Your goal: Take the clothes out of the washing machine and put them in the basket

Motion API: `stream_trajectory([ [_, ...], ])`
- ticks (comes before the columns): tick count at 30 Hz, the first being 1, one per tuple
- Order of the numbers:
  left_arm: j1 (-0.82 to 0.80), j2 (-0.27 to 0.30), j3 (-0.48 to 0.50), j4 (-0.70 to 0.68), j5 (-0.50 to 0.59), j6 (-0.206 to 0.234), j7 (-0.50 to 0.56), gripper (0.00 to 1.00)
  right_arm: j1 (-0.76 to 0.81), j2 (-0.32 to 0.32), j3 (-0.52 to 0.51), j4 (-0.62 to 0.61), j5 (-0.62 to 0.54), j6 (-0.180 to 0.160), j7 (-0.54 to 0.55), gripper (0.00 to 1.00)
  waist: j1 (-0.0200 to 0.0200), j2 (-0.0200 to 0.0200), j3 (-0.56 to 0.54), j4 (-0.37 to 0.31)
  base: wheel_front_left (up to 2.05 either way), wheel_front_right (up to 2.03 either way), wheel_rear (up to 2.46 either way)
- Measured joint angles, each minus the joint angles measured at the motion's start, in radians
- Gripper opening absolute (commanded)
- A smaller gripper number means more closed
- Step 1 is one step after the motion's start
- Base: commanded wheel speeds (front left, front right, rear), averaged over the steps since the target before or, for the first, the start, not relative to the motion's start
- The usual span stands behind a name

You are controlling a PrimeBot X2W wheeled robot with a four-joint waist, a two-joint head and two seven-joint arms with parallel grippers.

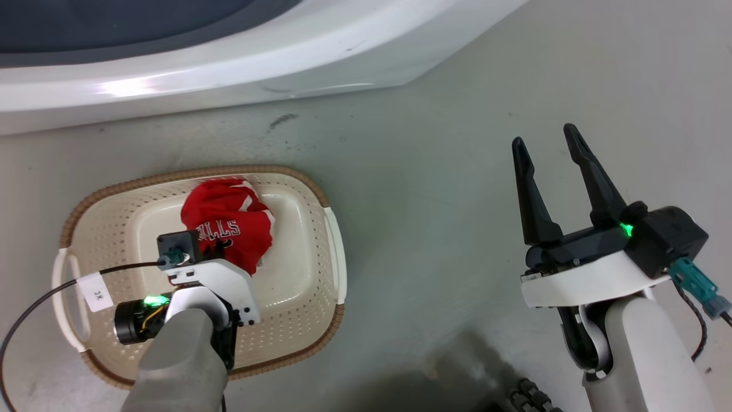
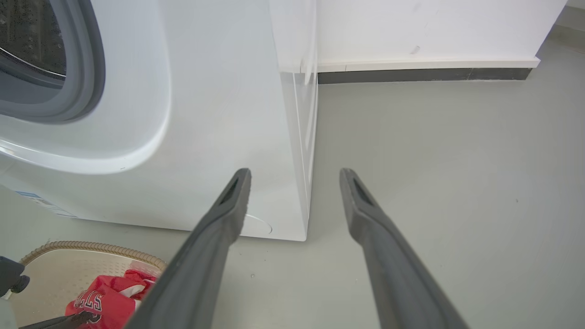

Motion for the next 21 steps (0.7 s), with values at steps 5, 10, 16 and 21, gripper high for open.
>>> stream_trajectory([
  [5, -0.017, 0.011, -0.002, 0.044, -0.003, -0.004, 0.000, 0.15, -0.016, 0.000, 0.004, 0.017, 0.007, 0.000, -0.004, 1.00, 0.0000, 0.0000, 0.020, -0.020, 0.00, 0.00, 0.00],
  [10, -0.019, 0.011, -0.016, 0.054, 0.002, -0.014, 0.000, 1.00, -0.021, 0.000, -0.012, 0.037, -0.011, 0.000, -0.007, 1.00, -0.0001, 0.0000, -0.006, -0.016, 0.00, 0.00, 0.00],
  [16, 0.019, -0.001, -0.052, 0.035, 0.030, -0.024, 0.000, 1.00, -0.001, 0.001, -0.048, 0.043, -0.039, 0.000, -0.007, 1.00, -0.0001, 0.0000, -0.094, 0.005, 0.00, 0.00, 0.00],
  [21, 0.094, -0.014, -0.059, -0.060, 0.039, -0.033, 0.000, 1.00, 0.047, 0.001, -0.078, 0.045, -0.066, 0.000, -0.007, 1.00, -0.0002, 0.0000, -0.195, 0.029, 0.00, 0.00, 0.00],
])
